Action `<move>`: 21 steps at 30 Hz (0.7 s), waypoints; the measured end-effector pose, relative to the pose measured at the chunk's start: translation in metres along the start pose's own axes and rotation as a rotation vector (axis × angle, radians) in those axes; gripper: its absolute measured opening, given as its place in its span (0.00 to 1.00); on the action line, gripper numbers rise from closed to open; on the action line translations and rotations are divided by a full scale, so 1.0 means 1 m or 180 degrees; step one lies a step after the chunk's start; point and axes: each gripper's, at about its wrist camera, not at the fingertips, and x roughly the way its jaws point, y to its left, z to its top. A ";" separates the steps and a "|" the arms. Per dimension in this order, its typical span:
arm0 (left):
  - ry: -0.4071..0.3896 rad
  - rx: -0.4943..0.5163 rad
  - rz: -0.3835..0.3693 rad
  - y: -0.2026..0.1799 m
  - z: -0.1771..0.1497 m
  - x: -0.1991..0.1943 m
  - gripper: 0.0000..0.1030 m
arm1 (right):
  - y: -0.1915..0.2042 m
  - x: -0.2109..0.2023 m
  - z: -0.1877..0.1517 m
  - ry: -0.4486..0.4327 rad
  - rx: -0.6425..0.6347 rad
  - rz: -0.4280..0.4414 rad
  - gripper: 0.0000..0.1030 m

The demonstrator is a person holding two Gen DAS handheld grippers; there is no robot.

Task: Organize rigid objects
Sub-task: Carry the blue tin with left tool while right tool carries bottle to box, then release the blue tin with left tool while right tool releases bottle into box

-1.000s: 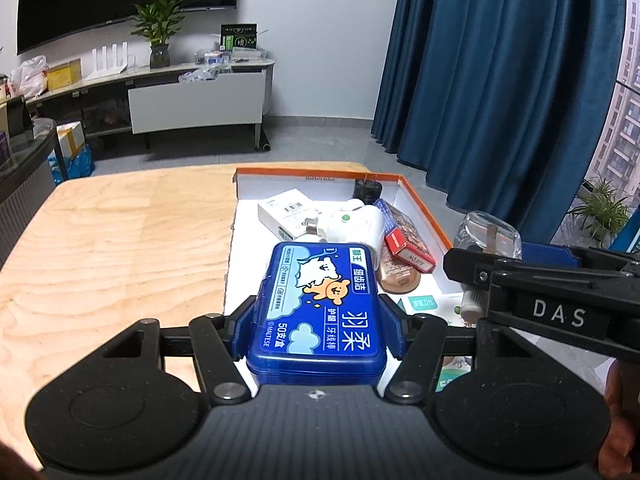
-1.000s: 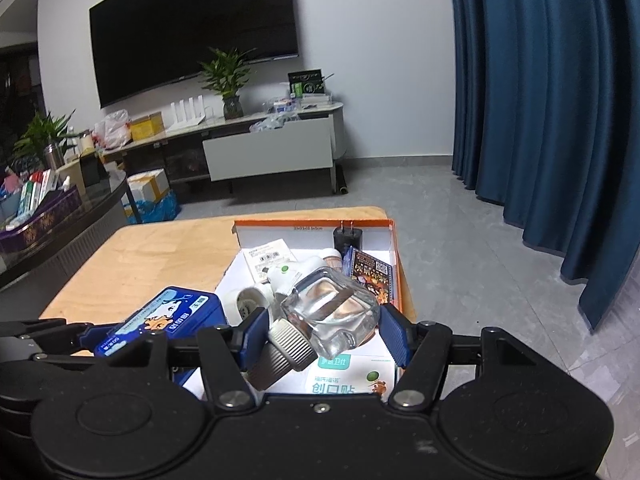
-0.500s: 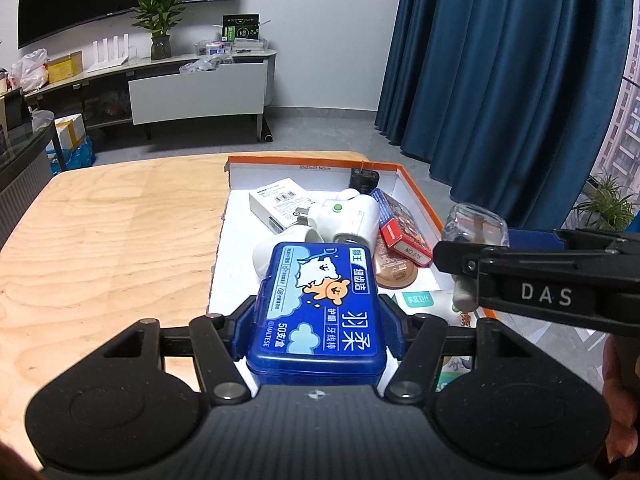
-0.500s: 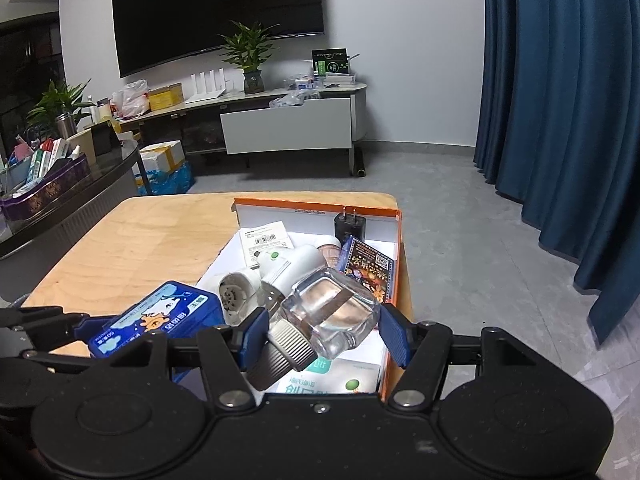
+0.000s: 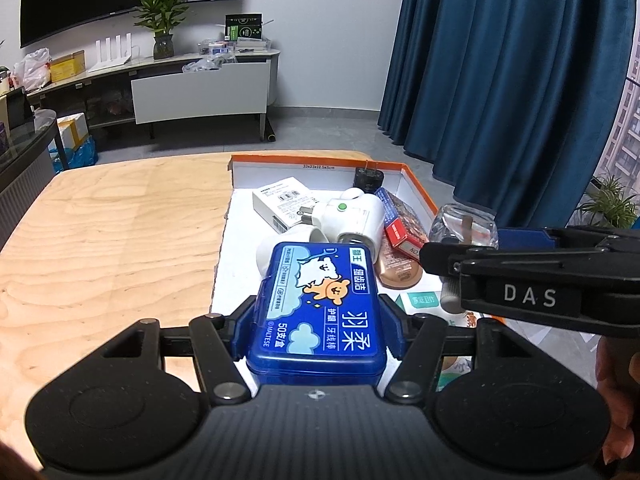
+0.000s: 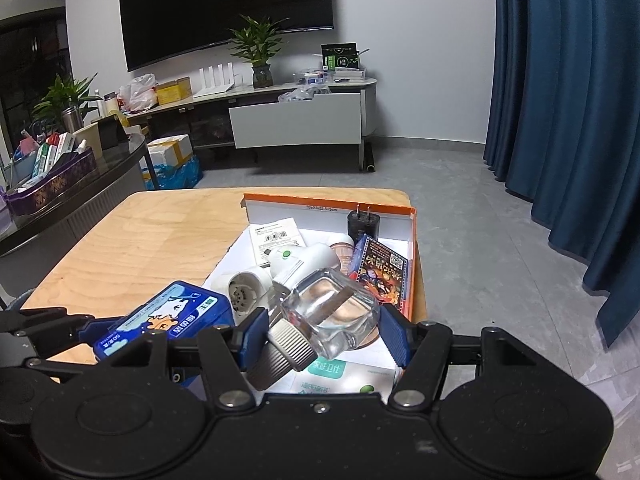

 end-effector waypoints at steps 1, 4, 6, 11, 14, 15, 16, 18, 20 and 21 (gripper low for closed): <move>0.0005 -0.0011 -0.0004 0.001 0.000 0.001 0.61 | 0.000 0.001 0.000 0.0009 0.0000 -0.0007 0.71; 0.0013 -0.0013 -0.0016 0.001 0.000 0.002 0.61 | 0.001 0.005 0.000 0.0034 -0.0001 -0.0010 0.71; 0.0022 -0.0016 -0.0022 0.001 0.000 0.003 0.61 | 0.002 0.007 0.000 0.0047 -0.0011 -0.0011 0.71; 0.0036 -0.0020 -0.0023 0.002 0.001 0.006 0.61 | 0.004 0.013 0.002 0.0079 -0.0016 -0.0014 0.71; 0.0043 -0.0041 -0.0012 0.002 0.001 0.008 0.61 | 0.005 0.018 0.001 0.0099 -0.0021 -0.0011 0.71; 0.0049 -0.0044 -0.0013 0.002 0.001 0.009 0.61 | 0.005 0.019 0.001 0.0106 -0.0027 -0.0013 0.71; 0.0054 -0.0049 -0.0013 0.002 0.000 0.010 0.61 | 0.005 0.020 0.001 0.0112 -0.0028 -0.0014 0.72; 0.0056 -0.0046 -0.0017 0.002 0.000 0.010 0.61 | 0.005 0.021 0.001 0.0119 -0.0026 -0.0013 0.72; 0.0055 -0.0042 -0.0021 0.001 0.000 0.011 0.61 | 0.005 0.023 0.001 0.0122 -0.0018 -0.0016 0.72; 0.0058 -0.0045 -0.0023 0.001 0.000 0.011 0.61 | 0.005 0.024 0.001 0.0125 -0.0015 -0.0017 0.72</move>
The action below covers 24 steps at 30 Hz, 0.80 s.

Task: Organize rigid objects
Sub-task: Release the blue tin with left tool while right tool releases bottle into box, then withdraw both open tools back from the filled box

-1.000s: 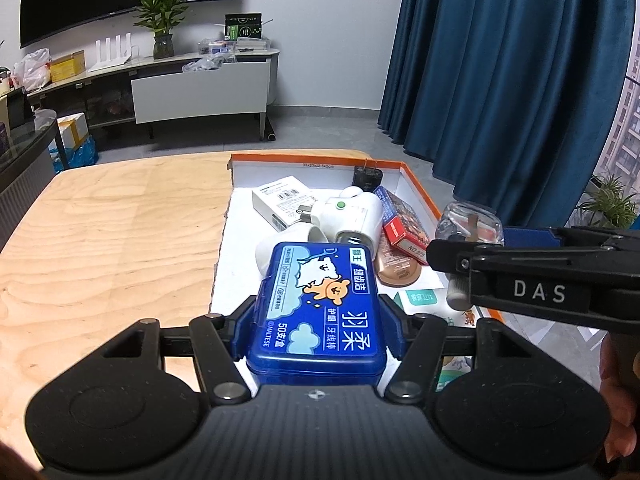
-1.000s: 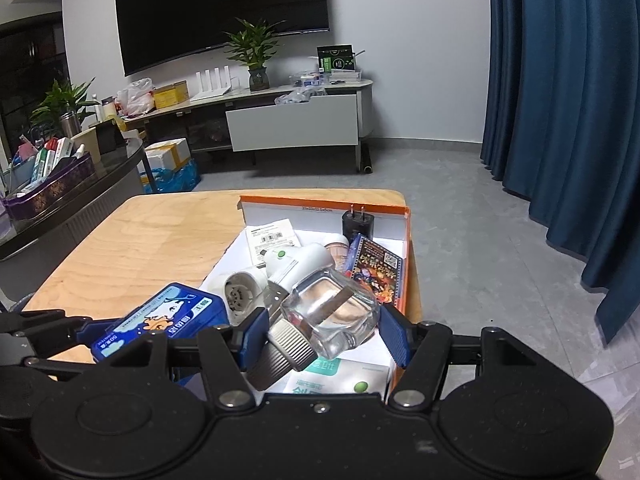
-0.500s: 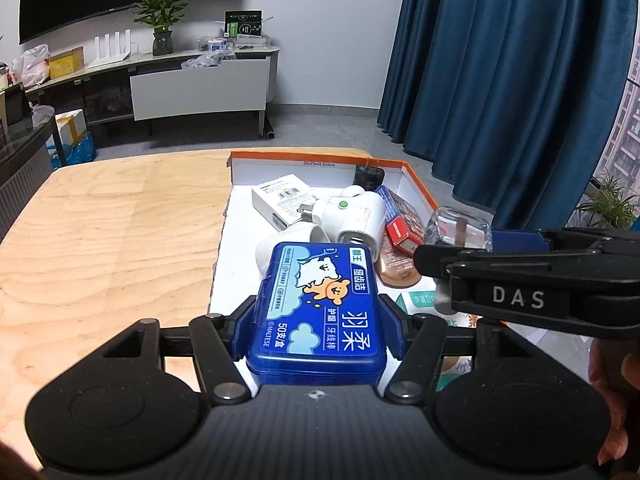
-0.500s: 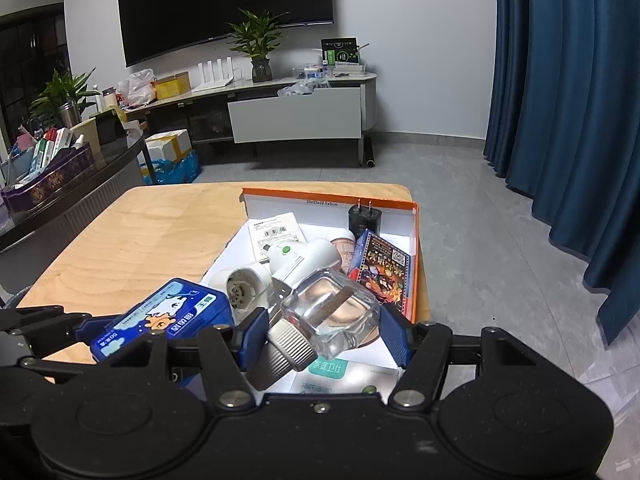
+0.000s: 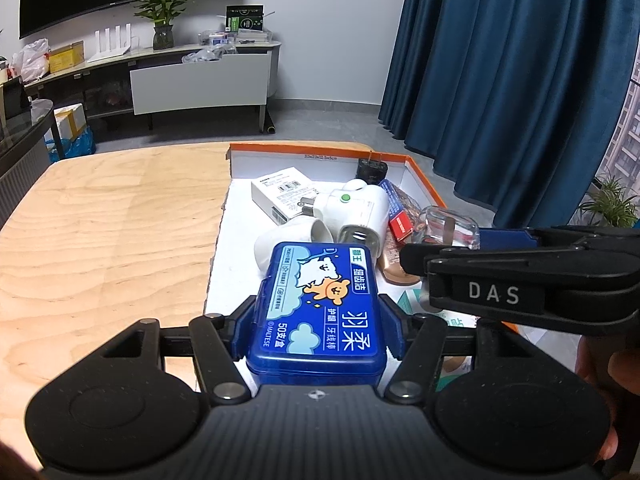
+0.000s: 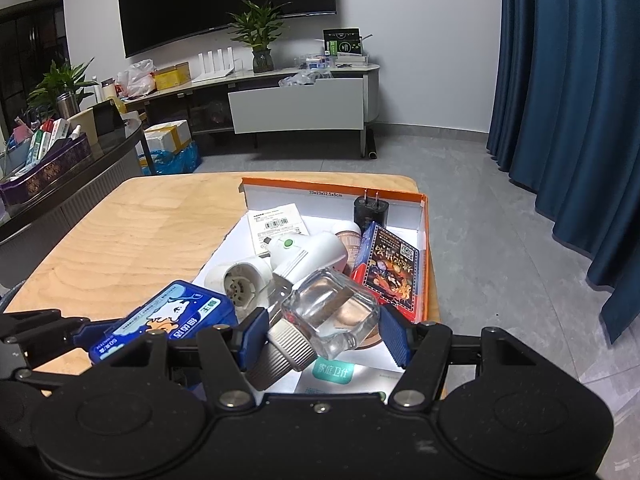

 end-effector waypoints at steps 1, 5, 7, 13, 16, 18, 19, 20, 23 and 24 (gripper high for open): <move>0.0002 -0.0004 -0.0001 0.000 0.000 0.001 0.61 | 0.000 0.001 0.000 0.0003 0.0002 0.0000 0.72; 0.0010 -0.0029 -0.0024 0.001 0.000 0.003 0.61 | -0.001 0.004 0.000 0.0012 0.0024 -0.0002 0.72; 0.0028 -0.0041 -0.0035 0.002 0.000 0.004 0.61 | -0.003 0.005 0.000 -0.0007 0.0056 -0.0028 0.73; 0.0052 -0.0037 -0.0133 0.001 -0.001 0.005 0.69 | -0.008 -0.009 0.001 -0.0140 0.0108 -0.0094 0.76; -0.0017 -0.0023 -0.0113 -0.001 0.001 -0.002 0.79 | -0.011 -0.022 0.003 -0.0228 0.0121 -0.0140 0.76; -0.0038 0.0001 -0.0080 -0.003 0.003 -0.008 0.84 | -0.010 -0.035 0.003 -0.0318 0.0097 -0.0213 0.76; -0.0044 0.0008 -0.0057 -0.003 0.003 -0.011 0.90 | -0.010 -0.043 0.003 -0.0393 0.0069 -0.0276 0.78; -0.0049 0.0009 -0.0031 -0.003 0.004 -0.017 0.97 | -0.008 -0.052 0.002 -0.0468 0.0028 -0.0338 0.81; -0.0080 0.0019 0.0153 -0.004 0.006 -0.034 1.00 | -0.004 -0.077 -0.001 -0.0588 -0.0134 -0.0388 0.86; -0.0086 0.0006 0.0190 -0.003 0.007 -0.040 1.00 | -0.003 -0.085 -0.003 -0.0610 -0.0172 -0.0391 0.87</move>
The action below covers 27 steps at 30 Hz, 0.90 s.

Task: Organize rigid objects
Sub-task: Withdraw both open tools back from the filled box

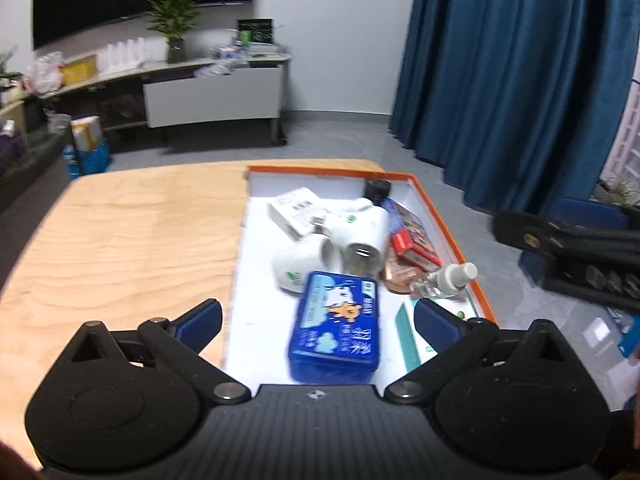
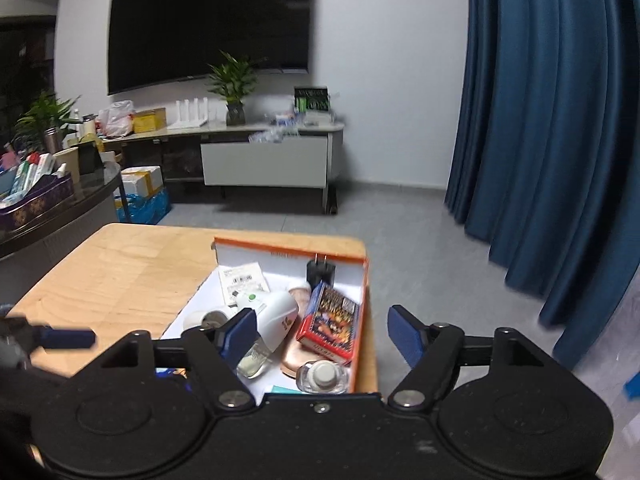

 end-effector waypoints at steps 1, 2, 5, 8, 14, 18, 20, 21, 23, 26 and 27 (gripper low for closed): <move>-0.0010 -0.0020 0.0018 0.000 0.000 -0.007 1.00 | 0.000 -0.008 -0.001 -0.0013 -0.0024 0.0004 0.90; -0.0024 -0.0044 0.0045 0.001 0.000 -0.014 1.00 | -0.001 -0.014 -0.002 -0.0010 -0.0024 0.0008 0.94; -0.0004 -0.0091 0.0136 -0.001 -0.005 -0.031 1.00 | -0.002 -0.029 -0.009 0.0044 0.0025 0.0015 0.94; 0.0073 -0.0046 0.0208 -0.003 -0.017 -0.038 1.00 | 0.001 -0.041 -0.024 0.0139 0.0111 -0.0001 0.97; 0.0220 0.0127 0.0319 -0.004 -0.035 -0.031 1.00 | 0.009 -0.050 -0.050 0.0340 0.0195 0.0007 0.97; 0.0291 -0.0027 0.0299 0.002 -0.039 -0.028 1.00 | 0.012 -0.050 -0.055 0.0416 0.0191 0.0020 0.97; 0.0291 -0.0032 0.0310 0.001 -0.041 -0.028 1.00 | 0.014 -0.046 -0.057 0.0463 0.0201 0.0023 0.97; 0.0302 -0.0031 0.0306 0.001 -0.042 -0.028 1.00 | 0.015 -0.045 -0.058 0.0485 0.0208 0.0033 0.97; 0.0308 -0.0041 0.0329 0.001 -0.043 -0.028 1.00 | 0.017 -0.043 -0.060 0.0516 0.0216 0.0044 0.97; 0.0353 -0.0080 0.0337 0.003 -0.044 -0.025 1.00 | 0.018 -0.039 -0.061 0.0556 0.0233 0.0037 0.97; 0.0361 -0.0081 0.0337 0.002 -0.044 -0.024 1.00 | 0.018 -0.039 -0.061 0.0562 0.0226 0.0041 0.97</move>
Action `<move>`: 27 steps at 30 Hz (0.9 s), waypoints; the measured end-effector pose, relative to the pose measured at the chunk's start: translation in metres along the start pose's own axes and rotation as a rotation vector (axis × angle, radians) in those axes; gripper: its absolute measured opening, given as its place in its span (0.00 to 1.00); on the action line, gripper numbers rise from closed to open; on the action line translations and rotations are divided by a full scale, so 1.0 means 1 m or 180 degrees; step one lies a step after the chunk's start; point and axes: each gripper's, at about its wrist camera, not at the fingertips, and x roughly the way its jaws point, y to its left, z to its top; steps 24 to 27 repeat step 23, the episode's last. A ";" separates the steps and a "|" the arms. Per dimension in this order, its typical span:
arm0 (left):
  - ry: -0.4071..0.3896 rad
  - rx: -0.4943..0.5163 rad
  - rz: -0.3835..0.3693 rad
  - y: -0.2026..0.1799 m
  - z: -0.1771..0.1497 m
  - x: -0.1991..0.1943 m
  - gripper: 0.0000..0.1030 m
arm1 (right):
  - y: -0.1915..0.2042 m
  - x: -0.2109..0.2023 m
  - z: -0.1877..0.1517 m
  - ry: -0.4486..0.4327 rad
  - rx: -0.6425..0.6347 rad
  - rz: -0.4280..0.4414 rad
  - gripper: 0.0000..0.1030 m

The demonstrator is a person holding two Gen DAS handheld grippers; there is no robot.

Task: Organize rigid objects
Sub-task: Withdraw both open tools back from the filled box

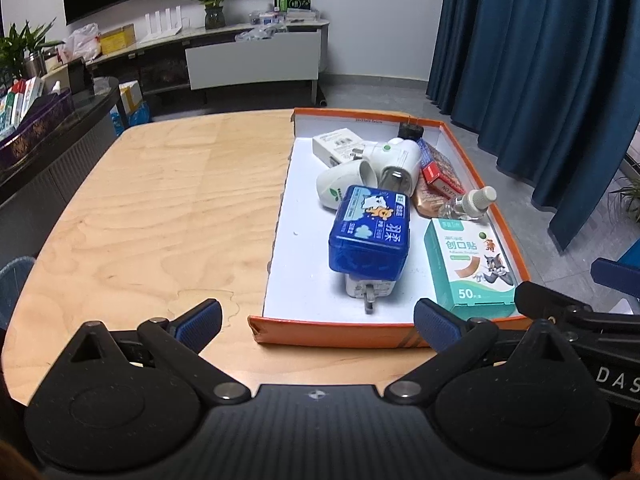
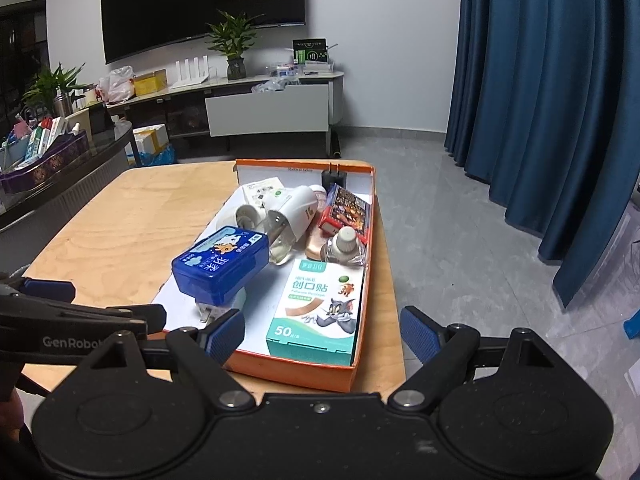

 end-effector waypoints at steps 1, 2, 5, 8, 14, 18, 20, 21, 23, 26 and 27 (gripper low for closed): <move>0.0006 0.0008 0.0001 0.000 0.000 0.001 1.00 | 0.000 0.000 0.000 0.0006 -0.0008 0.0004 0.97; 0.0013 0.0017 -0.0002 0.000 0.000 0.001 1.00 | 0.000 0.000 0.000 0.0009 -0.0016 0.0005 0.97; 0.0045 0.0039 -0.0006 -0.001 -0.001 0.003 1.00 | -0.001 0.001 0.000 0.0020 -0.0009 -0.0012 0.97; 0.0067 0.0032 -0.0005 -0.001 -0.001 0.003 1.00 | -0.002 0.002 0.001 0.0029 0.0000 -0.0013 0.97; 0.0080 0.0032 -0.0011 -0.001 0.000 0.004 1.00 | -0.002 0.006 0.000 0.0069 -0.0006 -0.0022 0.97; 0.0057 0.0057 -0.0024 -0.002 -0.001 0.004 1.00 | -0.003 0.007 0.000 0.0070 -0.0003 -0.0019 0.97; 0.0049 0.0052 -0.0043 -0.001 -0.001 0.004 1.00 | -0.003 0.007 0.000 0.0073 -0.0006 -0.0029 0.97; 0.0049 0.0045 -0.0044 -0.001 0.000 0.004 1.00 | -0.002 0.007 0.000 0.0074 -0.0006 -0.0040 0.97; 0.0043 0.0055 -0.0041 -0.001 0.000 0.004 1.00 | -0.002 0.008 -0.002 0.0079 0.0001 -0.0051 0.97; 0.0043 0.0055 -0.0041 -0.001 0.000 0.004 1.00 | -0.002 0.008 -0.002 0.0079 0.0001 -0.0051 0.97; 0.0043 0.0055 -0.0041 -0.001 0.000 0.004 1.00 | -0.002 0.008 -0.002 0.0079 0.0001 -0.0051 0.97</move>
